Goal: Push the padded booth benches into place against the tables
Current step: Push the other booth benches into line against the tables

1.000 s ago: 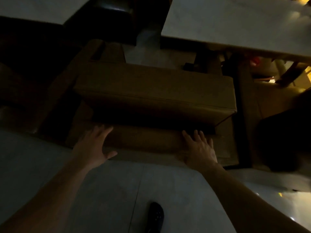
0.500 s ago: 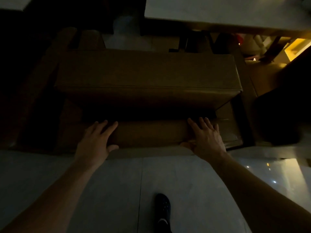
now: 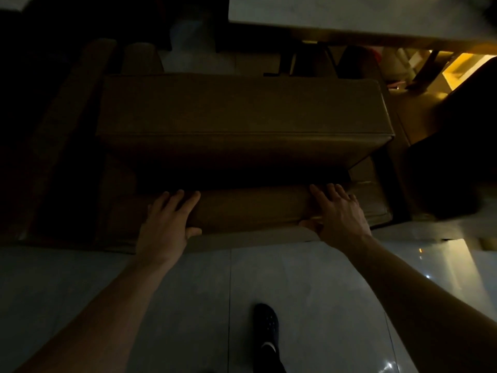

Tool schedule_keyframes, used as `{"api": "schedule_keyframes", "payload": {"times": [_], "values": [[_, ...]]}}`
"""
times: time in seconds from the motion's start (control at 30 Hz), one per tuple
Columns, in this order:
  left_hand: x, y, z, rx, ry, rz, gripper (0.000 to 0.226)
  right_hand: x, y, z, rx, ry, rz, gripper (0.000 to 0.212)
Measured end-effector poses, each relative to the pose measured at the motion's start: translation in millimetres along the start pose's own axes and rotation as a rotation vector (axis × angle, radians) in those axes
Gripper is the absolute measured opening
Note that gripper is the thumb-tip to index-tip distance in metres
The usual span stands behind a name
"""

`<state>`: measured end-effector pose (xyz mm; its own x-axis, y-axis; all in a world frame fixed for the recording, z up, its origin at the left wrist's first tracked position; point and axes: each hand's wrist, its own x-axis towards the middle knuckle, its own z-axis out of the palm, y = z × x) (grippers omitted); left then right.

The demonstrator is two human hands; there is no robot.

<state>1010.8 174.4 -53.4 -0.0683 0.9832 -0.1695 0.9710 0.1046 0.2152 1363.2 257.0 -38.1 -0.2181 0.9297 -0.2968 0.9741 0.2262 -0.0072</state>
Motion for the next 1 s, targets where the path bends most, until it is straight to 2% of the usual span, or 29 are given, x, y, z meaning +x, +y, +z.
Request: {"api": "schedule_keyframes", "payload": {"times": [0.3, 0.8, 1.0], "values": [[-4.2, -14.1, -4.3, 0.003, 0.008, 0.034, 0.080, -11.8, -16.8, 2.0, -0.005, -0.020, 0.026, 0.095], [-31.8, -70.3, -20.5, 0.043, -0.013, 0.057, 0.082, -53.7, -84.5, 21.8, -0.020, 0.001, 0.074, 0.097], [-28.9, -75.2, -19.7, 0.045, 0.004, 0.079, 0.083, -45.4, -85.6, 13.7, -0.024, -0.035, 0.070, 0.098]]}}
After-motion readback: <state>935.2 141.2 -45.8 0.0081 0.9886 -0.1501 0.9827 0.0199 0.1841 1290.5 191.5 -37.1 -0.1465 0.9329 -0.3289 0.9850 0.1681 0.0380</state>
